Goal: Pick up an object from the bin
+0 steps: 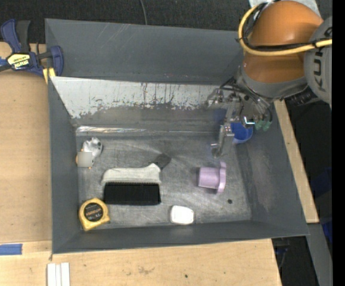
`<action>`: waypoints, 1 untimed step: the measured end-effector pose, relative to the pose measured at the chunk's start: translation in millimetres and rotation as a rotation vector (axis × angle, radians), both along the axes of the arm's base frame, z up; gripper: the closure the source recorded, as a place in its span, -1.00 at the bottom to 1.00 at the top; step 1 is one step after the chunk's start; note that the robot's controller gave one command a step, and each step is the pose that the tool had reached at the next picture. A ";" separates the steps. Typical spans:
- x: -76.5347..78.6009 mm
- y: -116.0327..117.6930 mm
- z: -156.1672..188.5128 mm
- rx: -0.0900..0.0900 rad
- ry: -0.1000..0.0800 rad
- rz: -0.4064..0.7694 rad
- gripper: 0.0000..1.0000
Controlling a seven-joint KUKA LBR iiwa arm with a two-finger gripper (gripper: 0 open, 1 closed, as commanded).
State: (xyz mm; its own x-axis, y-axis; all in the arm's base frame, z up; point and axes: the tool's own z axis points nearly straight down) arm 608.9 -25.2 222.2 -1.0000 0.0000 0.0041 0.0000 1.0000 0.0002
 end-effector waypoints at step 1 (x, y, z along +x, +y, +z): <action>1.4 0.0 4.8 0.000 -0.008 0.000 -1.00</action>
Offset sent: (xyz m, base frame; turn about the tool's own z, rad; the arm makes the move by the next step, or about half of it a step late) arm -0.0359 0.0341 -0.1184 -0.0781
